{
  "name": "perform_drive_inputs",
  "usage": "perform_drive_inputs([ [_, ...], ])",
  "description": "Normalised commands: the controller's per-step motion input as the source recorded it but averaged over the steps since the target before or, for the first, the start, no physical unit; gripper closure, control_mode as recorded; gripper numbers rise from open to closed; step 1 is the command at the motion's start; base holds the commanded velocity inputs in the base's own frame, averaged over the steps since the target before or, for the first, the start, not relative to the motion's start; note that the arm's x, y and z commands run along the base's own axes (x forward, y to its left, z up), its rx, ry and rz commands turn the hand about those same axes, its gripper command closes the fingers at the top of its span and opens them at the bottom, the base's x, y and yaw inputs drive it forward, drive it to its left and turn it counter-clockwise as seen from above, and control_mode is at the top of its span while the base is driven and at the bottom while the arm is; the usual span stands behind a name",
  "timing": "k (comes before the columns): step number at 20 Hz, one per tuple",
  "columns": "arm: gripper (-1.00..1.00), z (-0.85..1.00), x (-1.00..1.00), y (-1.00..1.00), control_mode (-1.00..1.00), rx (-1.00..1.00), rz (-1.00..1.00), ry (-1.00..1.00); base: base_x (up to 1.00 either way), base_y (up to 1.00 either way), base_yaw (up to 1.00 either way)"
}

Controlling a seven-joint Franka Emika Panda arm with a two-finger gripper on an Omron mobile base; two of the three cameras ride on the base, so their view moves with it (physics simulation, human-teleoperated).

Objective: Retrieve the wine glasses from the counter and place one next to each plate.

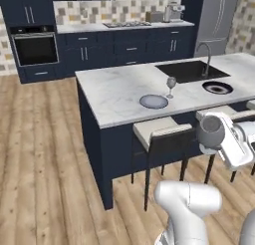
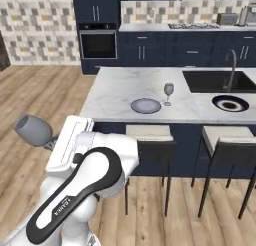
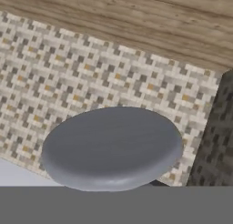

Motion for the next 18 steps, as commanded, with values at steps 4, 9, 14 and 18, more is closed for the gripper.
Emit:
perform_drive_inputs([
  [4, 1.0, 0.0, 0.0, 0.0, 1.0, 0.0, 0.0, 0.0, 0.28, -1.0, 0.14],
  [9, 1.0, 0.0, 0.0, 0.0, 1.0, 0.0, 0.0, 0.0, 0.58, -1.0, 0.13],
  [14, 1.0, 0.0, 0.0, 0.0, 1.0, 0.0, 0.0, 0.0, 0.38, -1.0, 0.18],
  [18, 1.0, 0.0, 0.0, 0.0, 1.0, 0.0, 0.0, 0.0, 0.5, -1.0, 0.18],
])
